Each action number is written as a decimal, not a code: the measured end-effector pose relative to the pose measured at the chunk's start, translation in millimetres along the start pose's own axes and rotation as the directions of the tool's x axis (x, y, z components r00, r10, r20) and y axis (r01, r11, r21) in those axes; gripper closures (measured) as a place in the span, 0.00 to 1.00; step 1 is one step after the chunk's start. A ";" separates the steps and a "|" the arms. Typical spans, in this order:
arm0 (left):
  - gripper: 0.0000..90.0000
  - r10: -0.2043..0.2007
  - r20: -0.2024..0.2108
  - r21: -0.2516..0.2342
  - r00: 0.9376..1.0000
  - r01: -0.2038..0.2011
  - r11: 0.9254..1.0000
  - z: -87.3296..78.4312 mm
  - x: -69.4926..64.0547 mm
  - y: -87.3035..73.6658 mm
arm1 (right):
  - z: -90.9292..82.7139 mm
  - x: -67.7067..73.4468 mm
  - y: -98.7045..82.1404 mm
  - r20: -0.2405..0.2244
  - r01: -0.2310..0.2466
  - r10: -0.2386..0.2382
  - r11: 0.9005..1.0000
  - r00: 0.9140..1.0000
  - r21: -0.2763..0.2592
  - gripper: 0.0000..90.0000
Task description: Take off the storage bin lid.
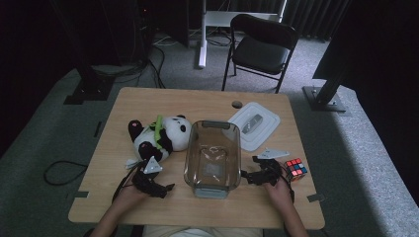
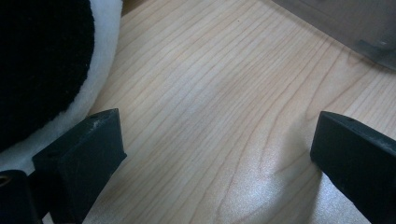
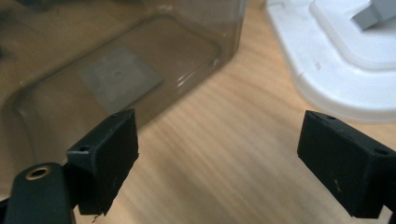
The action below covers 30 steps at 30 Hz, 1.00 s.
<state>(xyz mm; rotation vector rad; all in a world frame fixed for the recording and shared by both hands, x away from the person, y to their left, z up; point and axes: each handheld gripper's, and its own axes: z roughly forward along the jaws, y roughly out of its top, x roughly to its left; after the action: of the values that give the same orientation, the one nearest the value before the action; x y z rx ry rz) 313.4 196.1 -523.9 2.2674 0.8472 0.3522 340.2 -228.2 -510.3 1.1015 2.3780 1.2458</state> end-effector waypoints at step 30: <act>0.04 -0.028 -0.027 -0.001 0.999 0.028 1.000 2.3 -4.1 2.3 | 10.5 7.8 -13.9 0.122 0.025 -0.037 0.995 0.992 0.093 0.14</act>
<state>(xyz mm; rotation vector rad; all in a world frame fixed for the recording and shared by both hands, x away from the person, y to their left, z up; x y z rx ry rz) 312.5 191.0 -524.1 2.2528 0.8917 0.3705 333.1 -221.2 -526.6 1.1289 2.3703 1.0365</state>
